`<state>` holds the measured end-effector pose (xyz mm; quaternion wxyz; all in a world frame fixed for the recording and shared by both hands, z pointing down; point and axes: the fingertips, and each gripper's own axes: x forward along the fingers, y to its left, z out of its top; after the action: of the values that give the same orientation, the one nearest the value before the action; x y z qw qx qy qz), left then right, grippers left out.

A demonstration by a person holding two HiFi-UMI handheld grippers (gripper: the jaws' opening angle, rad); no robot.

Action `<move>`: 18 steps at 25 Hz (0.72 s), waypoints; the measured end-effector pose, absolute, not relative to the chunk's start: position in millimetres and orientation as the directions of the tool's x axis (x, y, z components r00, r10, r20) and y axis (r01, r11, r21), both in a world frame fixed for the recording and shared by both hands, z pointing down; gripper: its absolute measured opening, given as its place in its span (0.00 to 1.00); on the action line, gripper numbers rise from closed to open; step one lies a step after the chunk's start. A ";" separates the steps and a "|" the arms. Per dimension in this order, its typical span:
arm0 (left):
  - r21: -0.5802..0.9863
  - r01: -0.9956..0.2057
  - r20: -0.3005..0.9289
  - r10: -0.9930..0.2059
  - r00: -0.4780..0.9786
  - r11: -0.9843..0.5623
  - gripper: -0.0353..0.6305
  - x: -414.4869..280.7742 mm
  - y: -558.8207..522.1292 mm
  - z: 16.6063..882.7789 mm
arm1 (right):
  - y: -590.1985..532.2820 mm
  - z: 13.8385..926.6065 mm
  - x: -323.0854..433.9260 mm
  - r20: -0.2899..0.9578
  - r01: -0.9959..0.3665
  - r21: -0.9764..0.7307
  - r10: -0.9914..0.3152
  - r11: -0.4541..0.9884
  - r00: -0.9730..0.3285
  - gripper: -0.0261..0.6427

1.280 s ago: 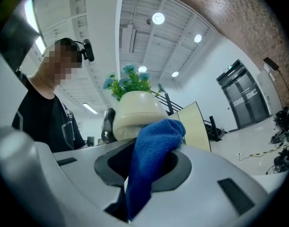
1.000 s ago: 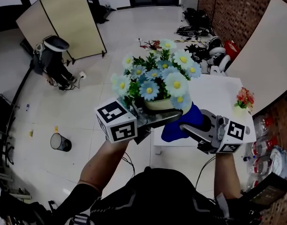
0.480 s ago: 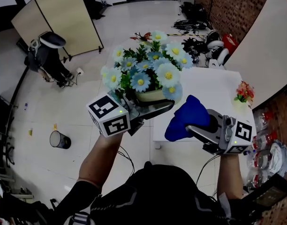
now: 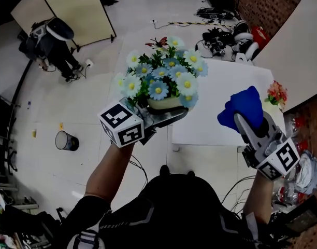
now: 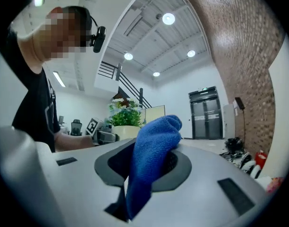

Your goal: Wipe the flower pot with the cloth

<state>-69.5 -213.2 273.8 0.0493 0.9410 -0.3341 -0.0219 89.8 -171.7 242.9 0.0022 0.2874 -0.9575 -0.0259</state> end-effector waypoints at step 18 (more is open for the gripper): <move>0.066 -0.491 0.091 -0.485 0.870 -0.869 0.93 -50.6 -202.7 420.9 | -206.2 317.7 101.6 0.087 -0.721 0.052 -0.722 0.691 -0.686 0.15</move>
<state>-50.6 -202.7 420.9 0.0437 0.9660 -0.2525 0.0356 101.6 -206.2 317.7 0.0500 0.3928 -0.9182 -0.0068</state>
